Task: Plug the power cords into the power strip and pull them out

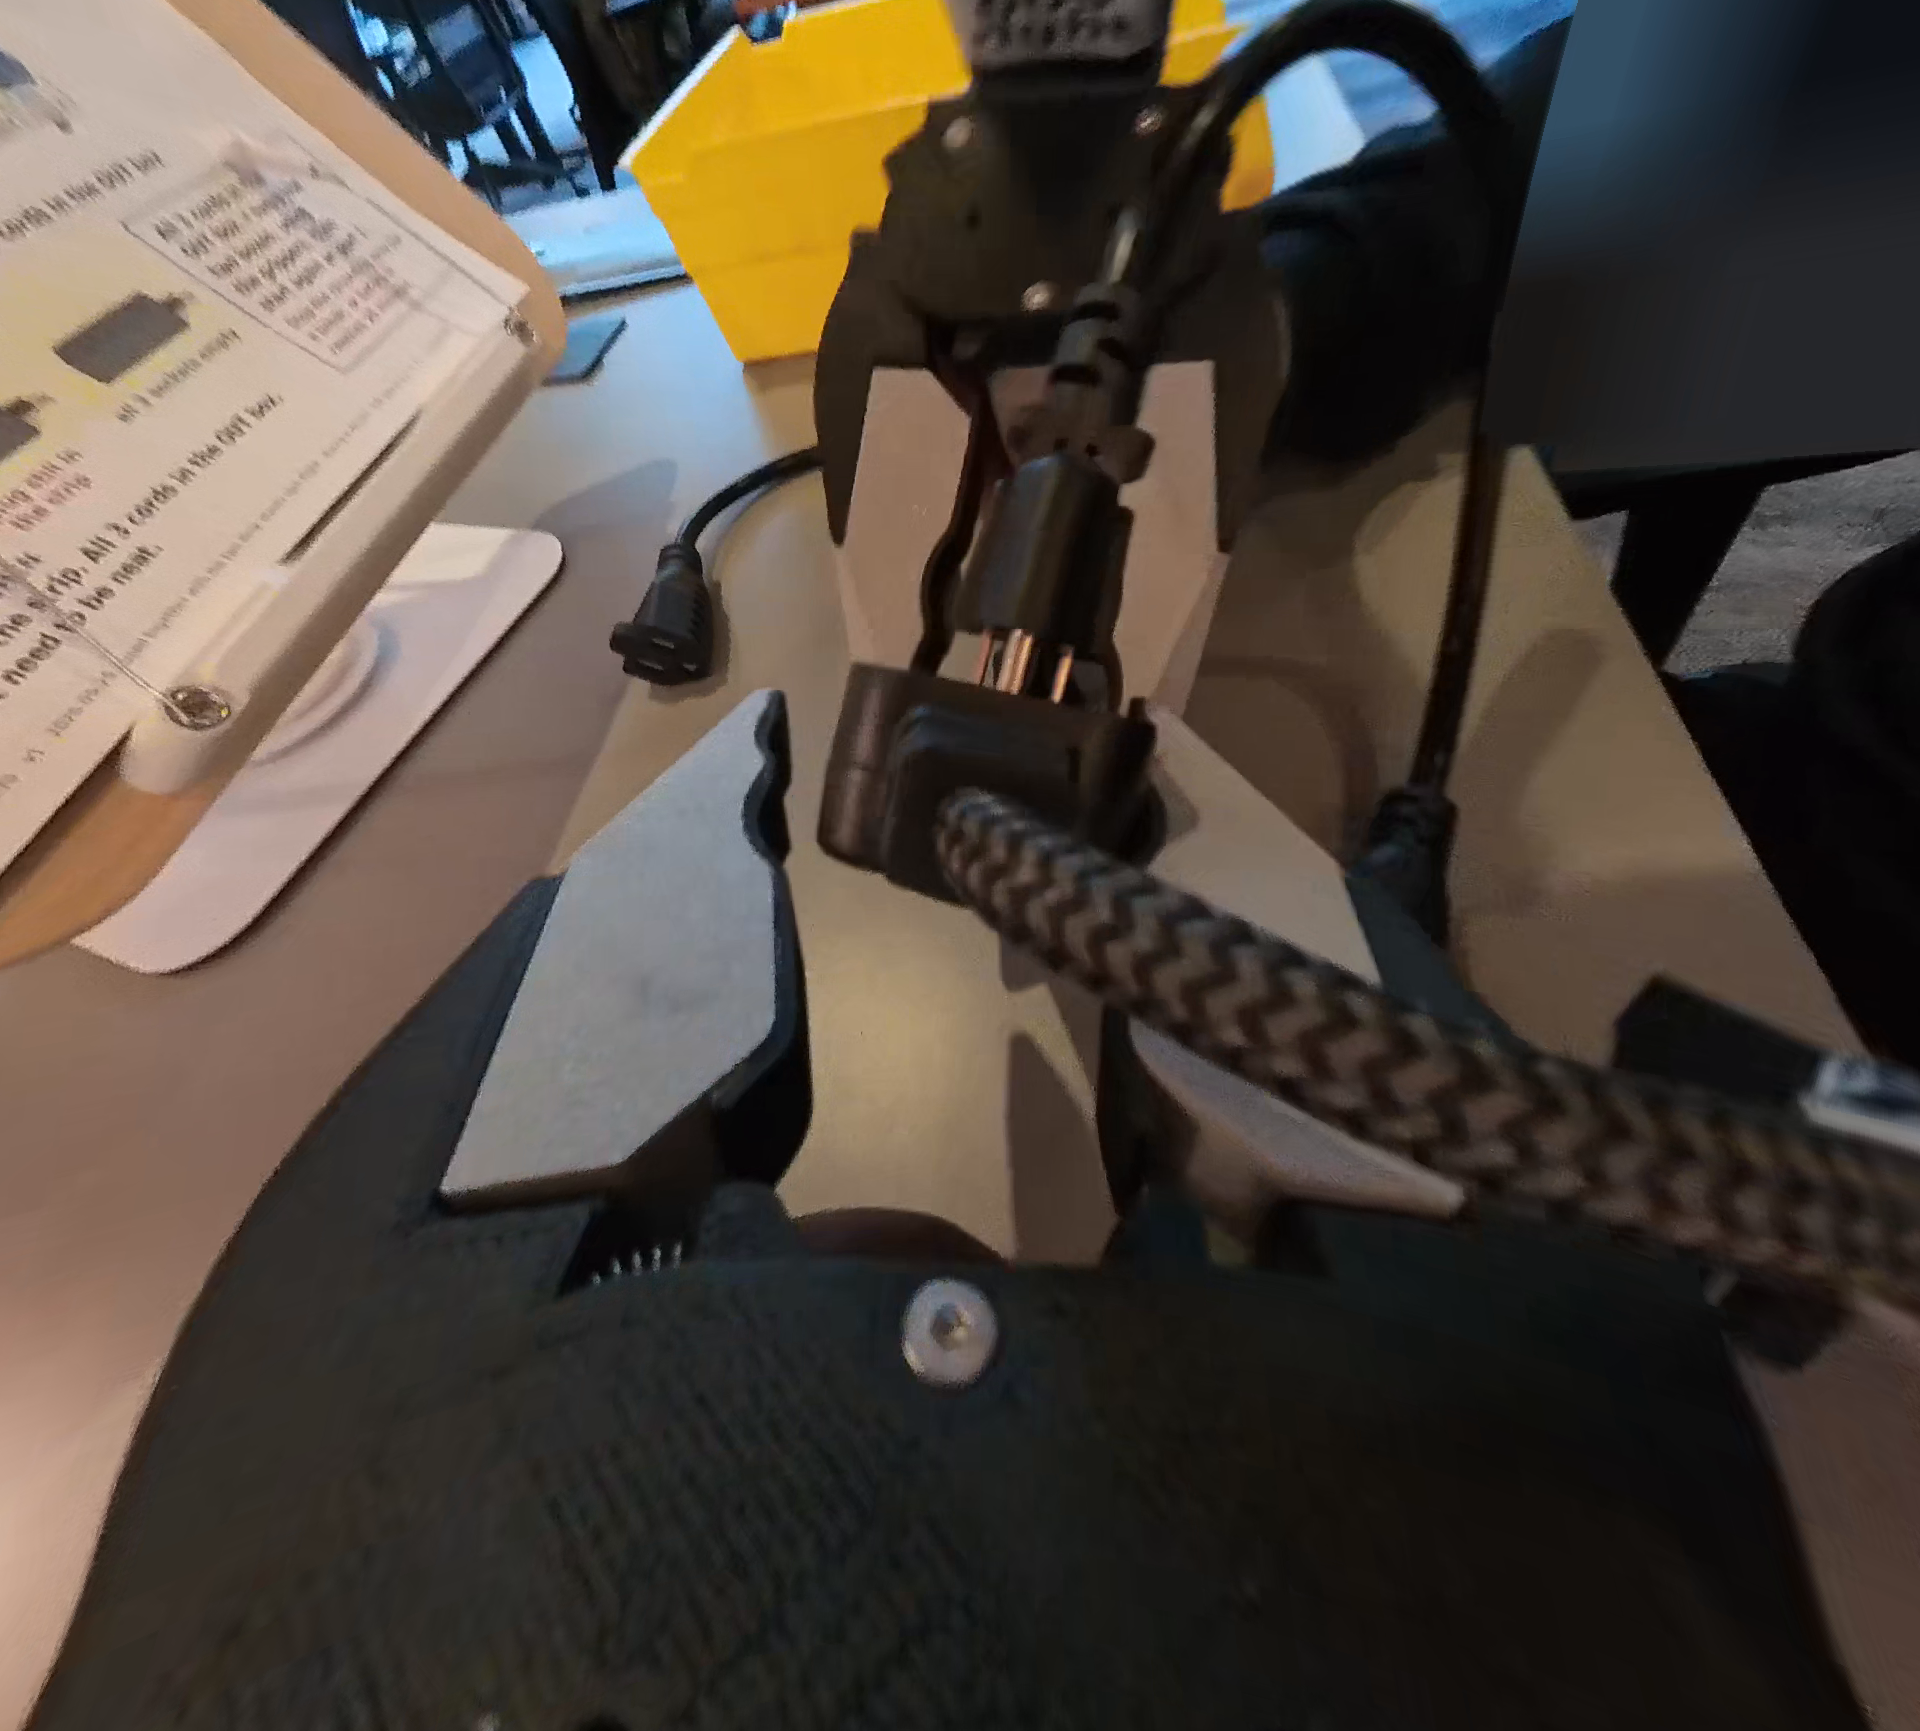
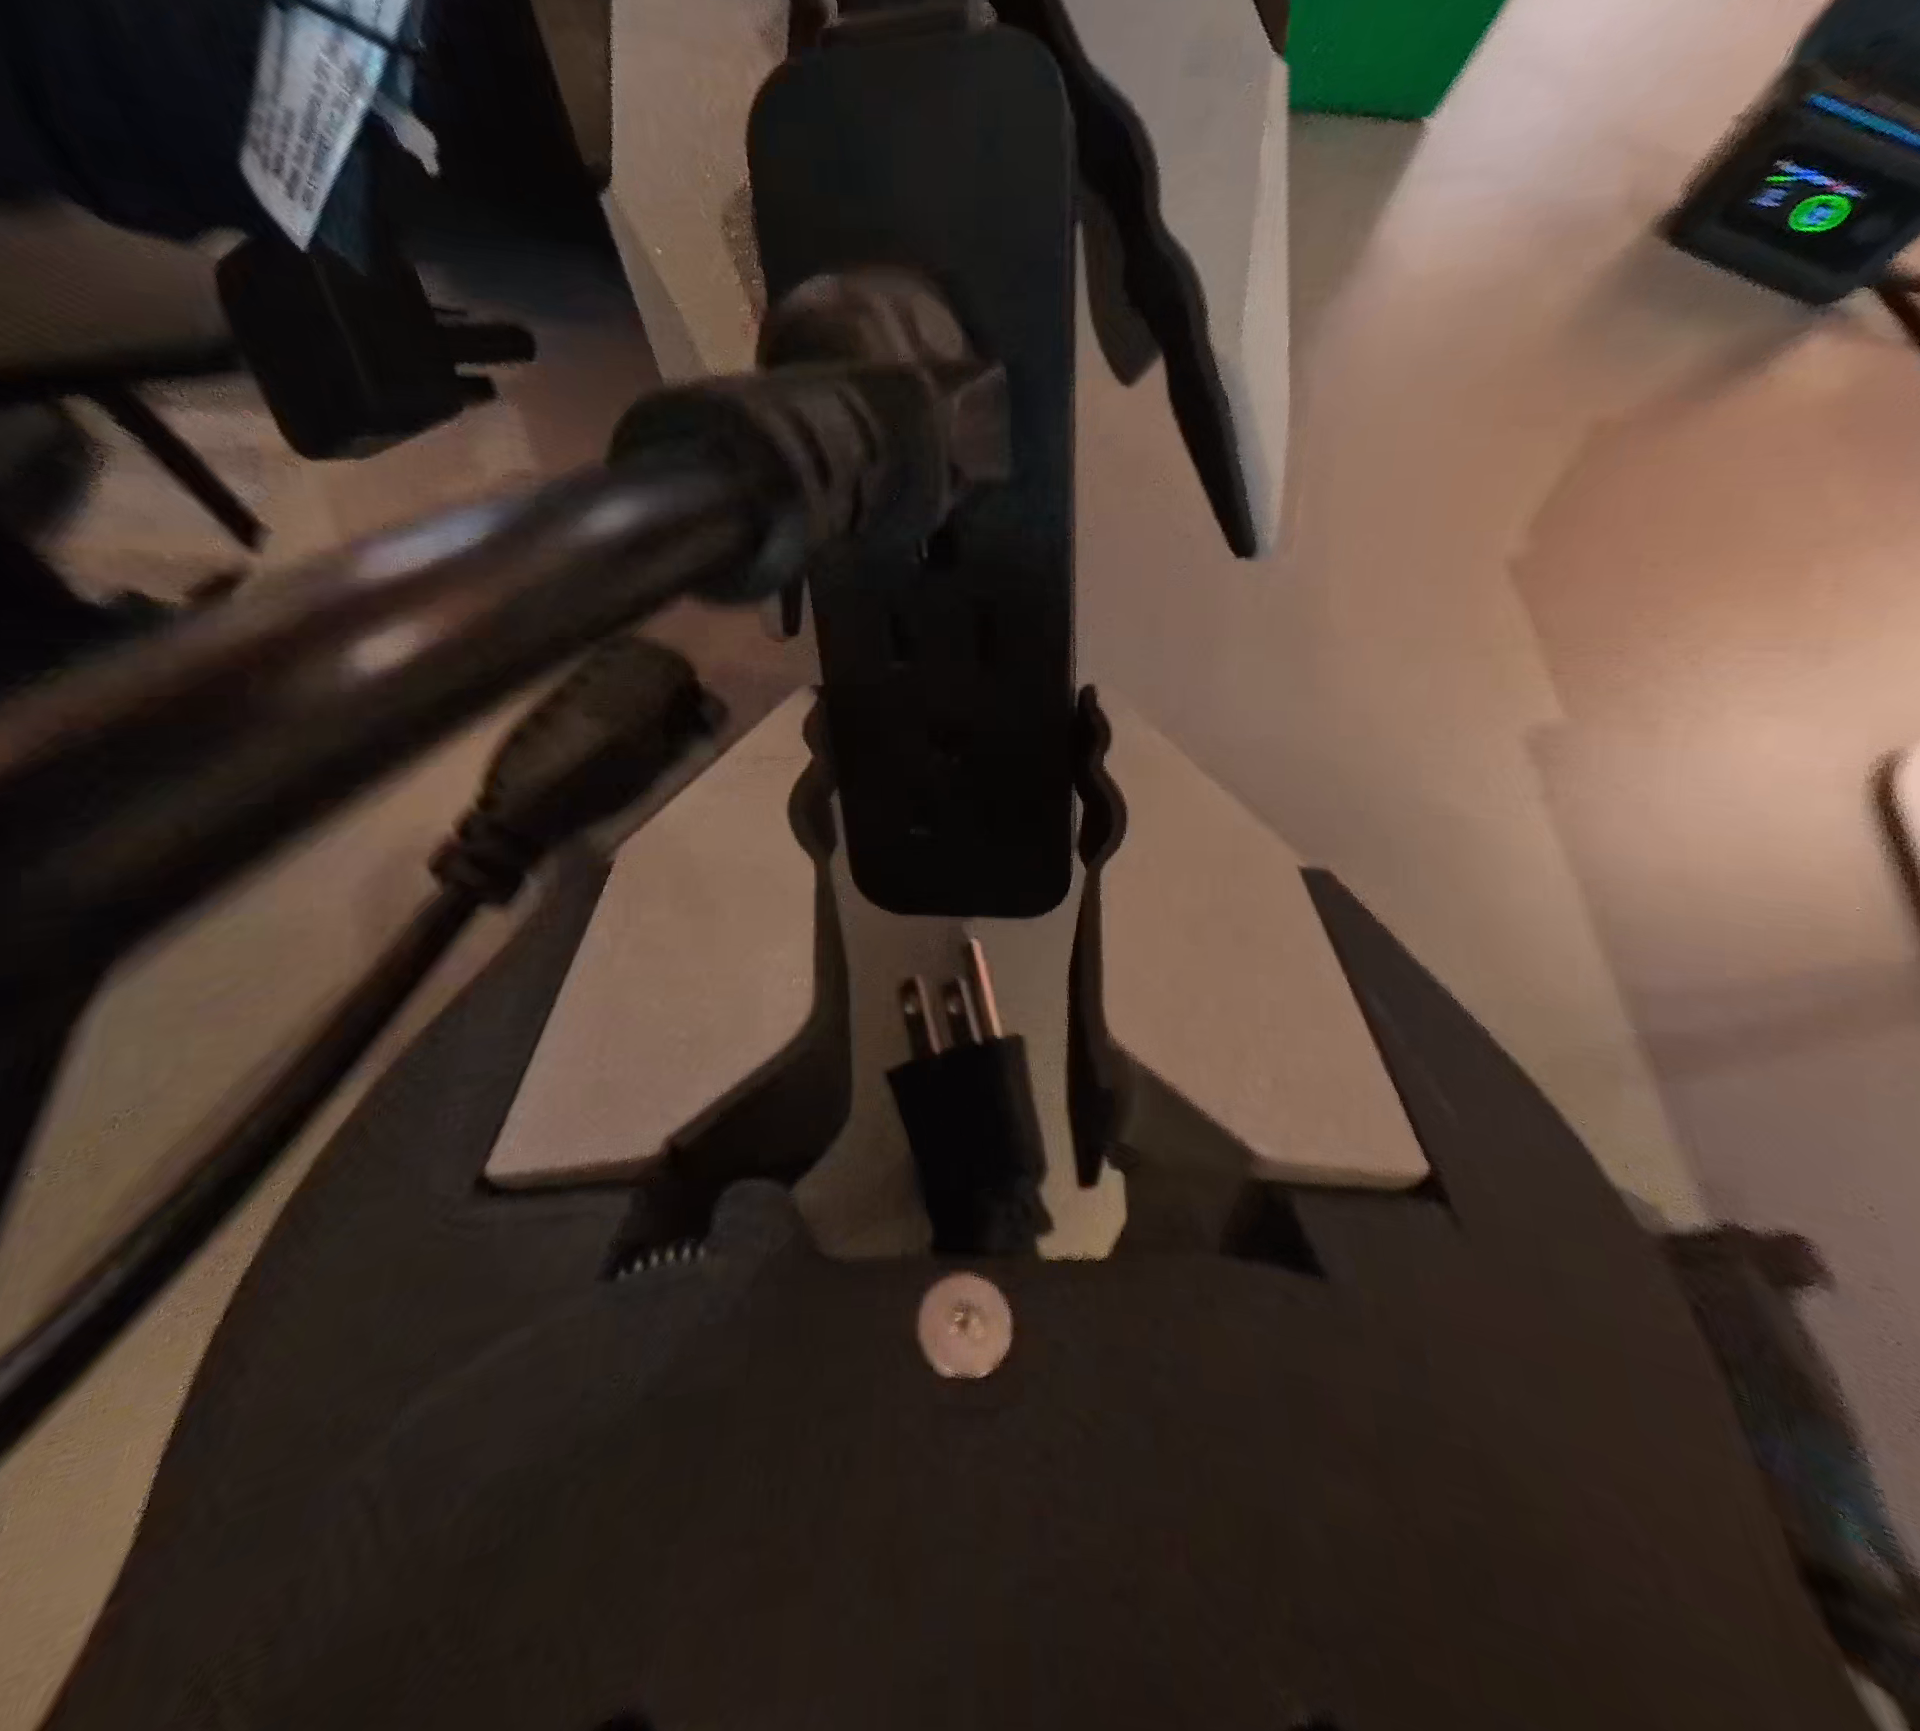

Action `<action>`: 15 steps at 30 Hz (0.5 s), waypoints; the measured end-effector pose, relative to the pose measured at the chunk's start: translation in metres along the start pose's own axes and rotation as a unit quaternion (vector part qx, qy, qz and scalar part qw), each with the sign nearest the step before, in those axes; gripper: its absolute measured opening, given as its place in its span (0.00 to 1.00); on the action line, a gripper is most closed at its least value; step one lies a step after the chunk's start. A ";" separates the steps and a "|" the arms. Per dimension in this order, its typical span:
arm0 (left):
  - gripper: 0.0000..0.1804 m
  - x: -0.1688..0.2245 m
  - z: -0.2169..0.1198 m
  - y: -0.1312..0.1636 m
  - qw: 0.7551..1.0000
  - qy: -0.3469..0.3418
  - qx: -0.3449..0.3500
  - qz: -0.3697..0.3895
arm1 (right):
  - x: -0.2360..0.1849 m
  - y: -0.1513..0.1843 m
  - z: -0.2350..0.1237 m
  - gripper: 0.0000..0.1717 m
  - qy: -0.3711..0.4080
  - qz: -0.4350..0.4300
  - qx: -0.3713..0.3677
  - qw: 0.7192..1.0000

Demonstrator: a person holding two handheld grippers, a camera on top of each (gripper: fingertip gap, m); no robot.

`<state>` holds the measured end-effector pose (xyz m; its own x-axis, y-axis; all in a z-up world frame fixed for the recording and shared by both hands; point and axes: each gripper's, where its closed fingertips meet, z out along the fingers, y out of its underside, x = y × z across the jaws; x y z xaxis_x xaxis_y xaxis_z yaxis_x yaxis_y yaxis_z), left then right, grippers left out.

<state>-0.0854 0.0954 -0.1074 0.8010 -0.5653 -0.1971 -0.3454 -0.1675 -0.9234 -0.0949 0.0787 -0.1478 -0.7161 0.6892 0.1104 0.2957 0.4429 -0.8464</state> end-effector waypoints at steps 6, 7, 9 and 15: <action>0.31 0.012 -0.018 -0.028 0.995 0.041 0.094 -0.003 | -0.017 -0.021 -0.006 0.24 -0.100 0.080 0.082 0.988; 0.32 0.010 -0.020 -0.028 0.995 0.037 0.096 -0.009 | -0.017 -0.024 -0.009 0.24 -0.104 0.087 0.092 0.987; 0.35 0.006 -0.021 -0.027 0.994 0.038 0.096 -0.030 | -0.016 -0.026 -0.013 0.24 -0.110 0.099 0.107 0.983; 0.36 0.005 -0.016 -0.025 0.993 0.043 0.093 -0.060 | -0.016 -0.037 -0.026 0.24 -0.122 0.109 0.148 0.975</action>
<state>-0.0808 0.0840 -0.0797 0.7831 -0.6188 -0.0612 -0.1482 -0.0901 -0.9848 -0.0777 0.0663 -0.1045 -0.7968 0.5749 -0.1862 0.2886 0.0913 -0.9531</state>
